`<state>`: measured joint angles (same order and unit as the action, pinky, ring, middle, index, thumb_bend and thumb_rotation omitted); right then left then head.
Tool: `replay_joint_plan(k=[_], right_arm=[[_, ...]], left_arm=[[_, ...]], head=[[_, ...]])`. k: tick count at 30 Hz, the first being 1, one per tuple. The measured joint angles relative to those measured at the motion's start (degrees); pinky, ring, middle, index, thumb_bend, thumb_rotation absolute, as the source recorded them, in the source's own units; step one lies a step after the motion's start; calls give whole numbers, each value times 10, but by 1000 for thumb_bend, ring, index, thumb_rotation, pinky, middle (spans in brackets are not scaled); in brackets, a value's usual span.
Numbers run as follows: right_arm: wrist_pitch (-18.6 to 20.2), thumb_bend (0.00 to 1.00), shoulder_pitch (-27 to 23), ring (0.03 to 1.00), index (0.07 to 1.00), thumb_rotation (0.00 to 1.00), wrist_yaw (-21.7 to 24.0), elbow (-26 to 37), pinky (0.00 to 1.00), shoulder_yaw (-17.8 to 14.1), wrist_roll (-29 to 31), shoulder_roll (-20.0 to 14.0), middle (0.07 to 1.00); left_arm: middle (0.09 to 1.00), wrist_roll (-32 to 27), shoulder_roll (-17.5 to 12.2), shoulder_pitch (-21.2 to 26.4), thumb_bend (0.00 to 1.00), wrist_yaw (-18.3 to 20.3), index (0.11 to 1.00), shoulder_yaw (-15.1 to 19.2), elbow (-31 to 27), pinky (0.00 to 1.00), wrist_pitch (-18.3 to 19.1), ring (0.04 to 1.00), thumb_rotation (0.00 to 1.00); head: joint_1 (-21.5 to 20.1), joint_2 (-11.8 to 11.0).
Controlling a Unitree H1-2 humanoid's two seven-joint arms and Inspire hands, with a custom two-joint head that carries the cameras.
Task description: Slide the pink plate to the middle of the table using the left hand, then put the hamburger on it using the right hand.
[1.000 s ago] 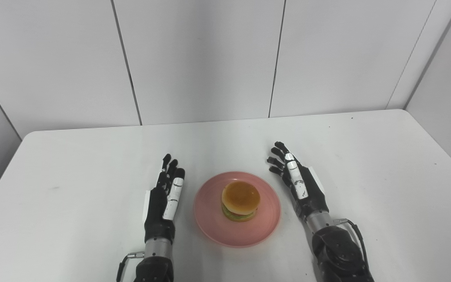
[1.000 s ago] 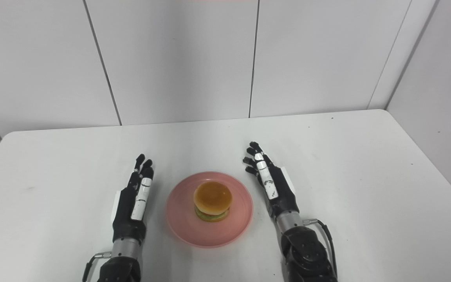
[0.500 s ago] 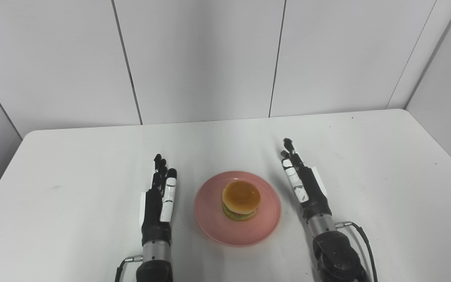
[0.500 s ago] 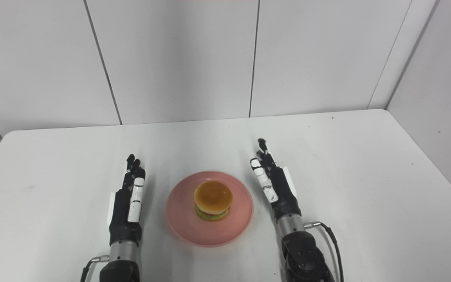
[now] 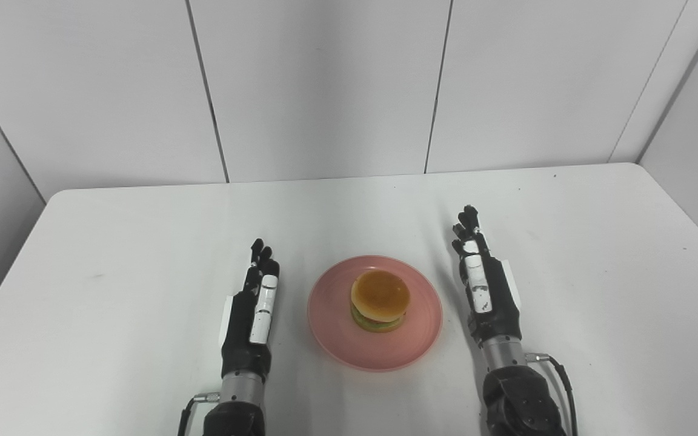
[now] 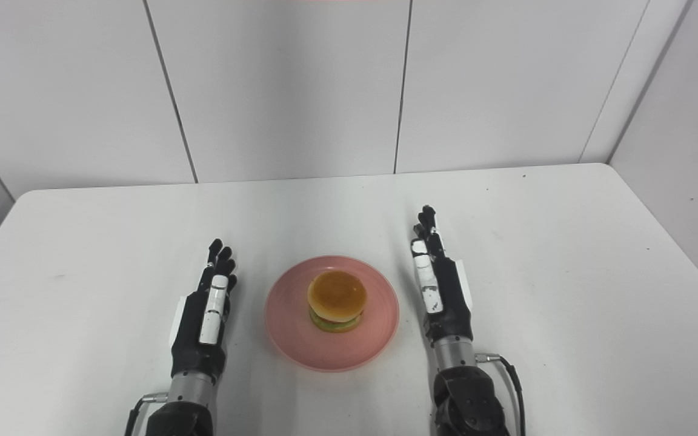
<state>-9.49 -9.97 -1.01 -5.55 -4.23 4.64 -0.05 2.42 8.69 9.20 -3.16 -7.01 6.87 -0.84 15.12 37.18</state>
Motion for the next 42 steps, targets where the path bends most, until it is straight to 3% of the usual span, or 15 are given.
replay_joint_plan(k=[17,25,30,34,42], right_arm=[[3,760,4,1000,1000,980,39,6,1000,-4,52,-9,1000],[3,780,5,1000,1000,978,40,4,1000,3,41,-8,1000],[33,789,13,1000,1000,962,33,16,1000,15,20,-5,1000],[57,735,26,1000,1000,986,28,37,1000,19,19,6,1000],[78,708,33,1000,1000,1000,13,46,1000,26,1,11,1000]], left_arm=[[1000,16,11,6,646,-9,1000,-5,24,1000,-17,1000,876],[1000,14,11,6,701,-9,1000,-3,26,1000,-22,1000,866],[1000,10,11,6,640,-9,1000,3,22,1000,-29,1000,866],[1000,10,11,5,586,-13,1000,9,20,1000,-31,1000,867],[1000,10,11,4,599,-17,1000,12,19,1000,-32,1000,860]], head=[[28,-23],[4,-26],[-18,-25],[-22,-24],[-32,-24]])
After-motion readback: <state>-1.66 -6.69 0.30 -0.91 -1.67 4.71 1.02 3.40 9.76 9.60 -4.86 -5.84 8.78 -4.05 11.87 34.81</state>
